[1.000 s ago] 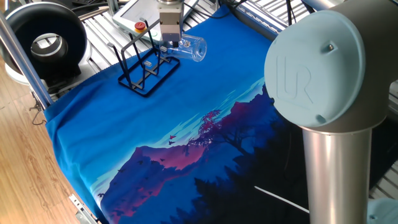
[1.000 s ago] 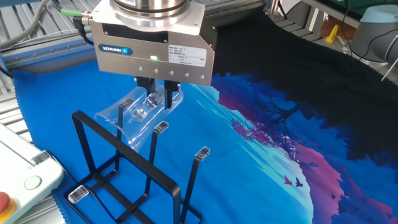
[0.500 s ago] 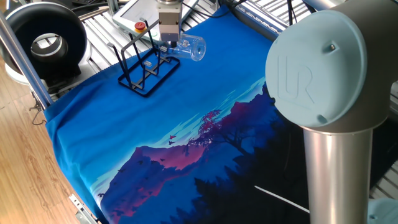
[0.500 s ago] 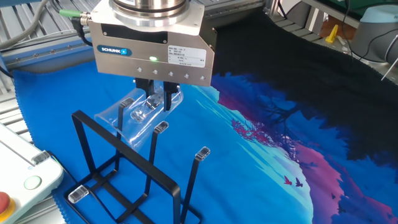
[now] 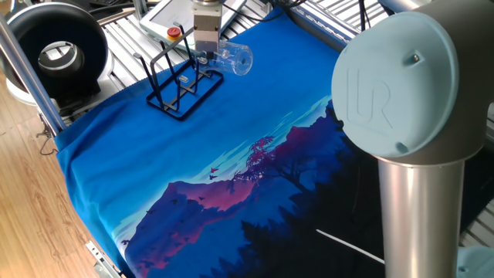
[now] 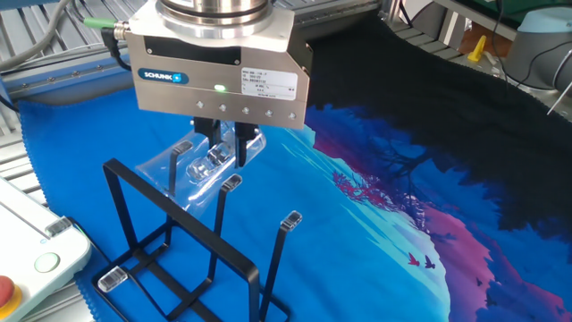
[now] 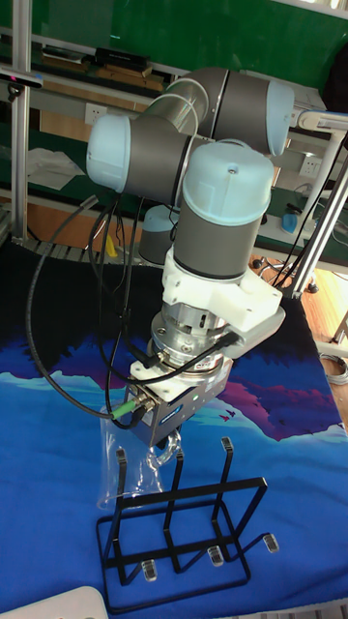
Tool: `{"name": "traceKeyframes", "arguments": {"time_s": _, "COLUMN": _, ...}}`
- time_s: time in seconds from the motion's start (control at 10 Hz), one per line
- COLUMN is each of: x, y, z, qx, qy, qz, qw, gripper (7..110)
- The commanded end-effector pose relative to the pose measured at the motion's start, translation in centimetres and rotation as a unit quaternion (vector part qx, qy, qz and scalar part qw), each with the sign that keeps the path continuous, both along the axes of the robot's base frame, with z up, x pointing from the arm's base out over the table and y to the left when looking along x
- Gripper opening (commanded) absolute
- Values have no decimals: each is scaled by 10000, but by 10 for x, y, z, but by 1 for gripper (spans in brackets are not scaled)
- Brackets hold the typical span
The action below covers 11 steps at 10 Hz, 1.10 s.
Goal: Put the cup on the cup rack
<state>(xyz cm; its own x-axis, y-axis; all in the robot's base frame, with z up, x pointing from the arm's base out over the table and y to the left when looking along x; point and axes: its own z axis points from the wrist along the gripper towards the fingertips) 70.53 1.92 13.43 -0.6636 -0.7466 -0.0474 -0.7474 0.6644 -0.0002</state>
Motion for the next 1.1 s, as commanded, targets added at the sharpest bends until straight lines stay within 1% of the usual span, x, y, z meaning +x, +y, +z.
{"name": "traceKeyframes", "arguments": {"time_s": 0.0, "x": 2, "y": 1, "z": 1, "qx": 32, "qy": -40, "qz": 60, "qw": 10000, "gripper": 7}}
{"name": "traceKeyframes", "arguments": {"time_s": 0.1, "x": 3, "y": -1, "z": 1, "qx": 0, "qy": -64, "qz": 105, "qw": 9999, "gripper": 7}}
{"name": "traceKeyframes", "arguments": {"time_s": 0.3, "x": 12, "y": 7, "z": 2, "qx": 151, "qy": -248, "qz": 226, "qw": 9993, "gripper": 7}}
{"name": "traceKeyframes", "arguments": {"time_s": 0.7, "x": 12, "y": -2, "z": 2, "qx": -27, "qy": -245, "qz": 253, "qw": 9994, "gripper": 7}}
{"name": "traceKeyframes", "arguments": {"time_s": 1.0, "x": 12, "y": 3, "z": 2, "qx": 71, "qy": -243, "qz": 144, "qw": 9996, "gripper": 7}}
